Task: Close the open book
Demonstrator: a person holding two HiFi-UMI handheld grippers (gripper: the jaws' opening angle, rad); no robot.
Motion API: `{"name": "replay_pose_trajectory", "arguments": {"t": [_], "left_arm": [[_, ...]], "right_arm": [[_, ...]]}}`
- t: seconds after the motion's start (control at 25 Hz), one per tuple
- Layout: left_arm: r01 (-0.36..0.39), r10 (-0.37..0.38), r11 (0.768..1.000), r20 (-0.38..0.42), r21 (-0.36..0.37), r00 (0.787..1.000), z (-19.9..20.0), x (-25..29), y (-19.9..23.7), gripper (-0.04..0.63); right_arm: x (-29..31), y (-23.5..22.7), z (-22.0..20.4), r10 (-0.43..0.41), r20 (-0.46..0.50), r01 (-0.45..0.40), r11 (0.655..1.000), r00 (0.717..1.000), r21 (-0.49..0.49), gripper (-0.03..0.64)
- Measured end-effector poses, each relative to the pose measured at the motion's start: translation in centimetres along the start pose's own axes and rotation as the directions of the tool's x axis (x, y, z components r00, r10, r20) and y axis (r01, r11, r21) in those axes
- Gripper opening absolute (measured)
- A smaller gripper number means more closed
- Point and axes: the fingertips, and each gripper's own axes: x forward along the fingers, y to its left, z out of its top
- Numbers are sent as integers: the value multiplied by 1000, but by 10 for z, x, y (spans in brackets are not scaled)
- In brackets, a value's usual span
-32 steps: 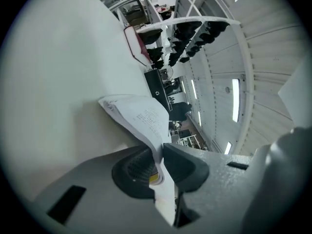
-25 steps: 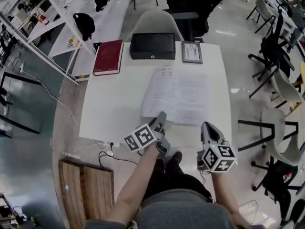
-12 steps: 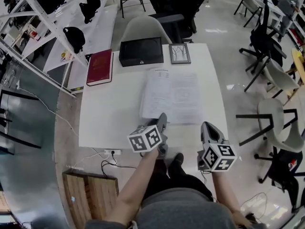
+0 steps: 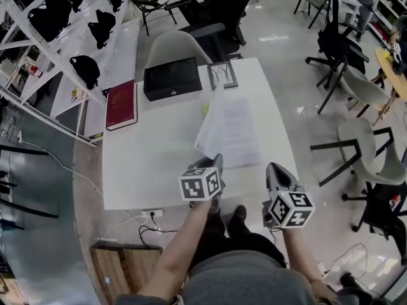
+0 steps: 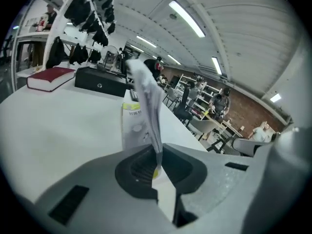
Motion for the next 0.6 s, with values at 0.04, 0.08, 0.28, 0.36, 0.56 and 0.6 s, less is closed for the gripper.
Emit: {"name": "replay_pose_trajectory", "arguments": {"t": [0.04,0.08,0.28,0.36,0.56,0.6], "left_arm": [[1,-1,1000,-18,28,1000,-1,4,-4,25],[3,-1,998,-36,55,999,-3,7,-7,25],[11,4,990,-107,140,994,-12,21,-16,25],[19,4,985,-133,171,991,-15,25,-19,25],[48,2,970,-206,239,978,-22,36,-21,26],[56,-1,968,-217,245,976,-23,38,-22,27]], "right_arm": [[-1,-2,0,-6,3,6,1000,1000,4,3],[-2,-4,0,-12,5,12,1000,1000,8,3],[-8,-13,2,-43,20,43,999,999,27,3],[-10,-17,2,-56,23,55,998,998,33,3],[-11,-23,2,-80,32,79,996,996,49,3],[-12,-24,2,-84,33,82,995,996,54,3]]}}
